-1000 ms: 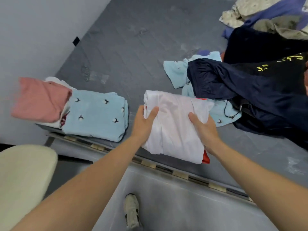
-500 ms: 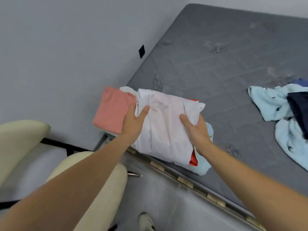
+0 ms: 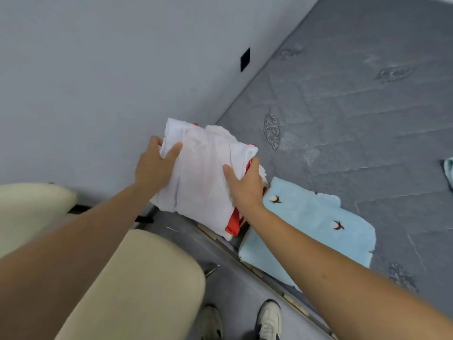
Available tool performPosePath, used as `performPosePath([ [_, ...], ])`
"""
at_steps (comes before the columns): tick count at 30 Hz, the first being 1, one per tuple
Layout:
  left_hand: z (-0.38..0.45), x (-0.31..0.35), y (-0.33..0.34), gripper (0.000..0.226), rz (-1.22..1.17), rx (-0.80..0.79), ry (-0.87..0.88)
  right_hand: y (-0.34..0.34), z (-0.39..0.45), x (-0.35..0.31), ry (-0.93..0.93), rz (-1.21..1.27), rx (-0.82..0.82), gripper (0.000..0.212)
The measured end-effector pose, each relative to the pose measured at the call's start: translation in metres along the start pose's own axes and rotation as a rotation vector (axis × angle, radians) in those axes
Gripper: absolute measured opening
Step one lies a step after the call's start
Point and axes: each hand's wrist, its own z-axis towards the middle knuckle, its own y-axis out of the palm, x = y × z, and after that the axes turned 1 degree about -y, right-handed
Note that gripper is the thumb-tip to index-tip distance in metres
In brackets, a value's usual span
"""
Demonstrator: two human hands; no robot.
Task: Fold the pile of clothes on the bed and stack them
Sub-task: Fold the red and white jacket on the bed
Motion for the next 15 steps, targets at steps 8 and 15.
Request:
performPosePath([
  [8, -0.001, -0.003, 0.036, 0.063, 0.501, 0.212, 0.797, 0.023, 0.015, 0.004, -0.642, -0.699, 0.063, 0.066],
  [15, 0.014, -0.05, 0.072, 0.062, 0.569, -0.069, 0.895, 0.058, 0.027, 0.046, -0.464, -0.972, -0.177, 0.064],
])
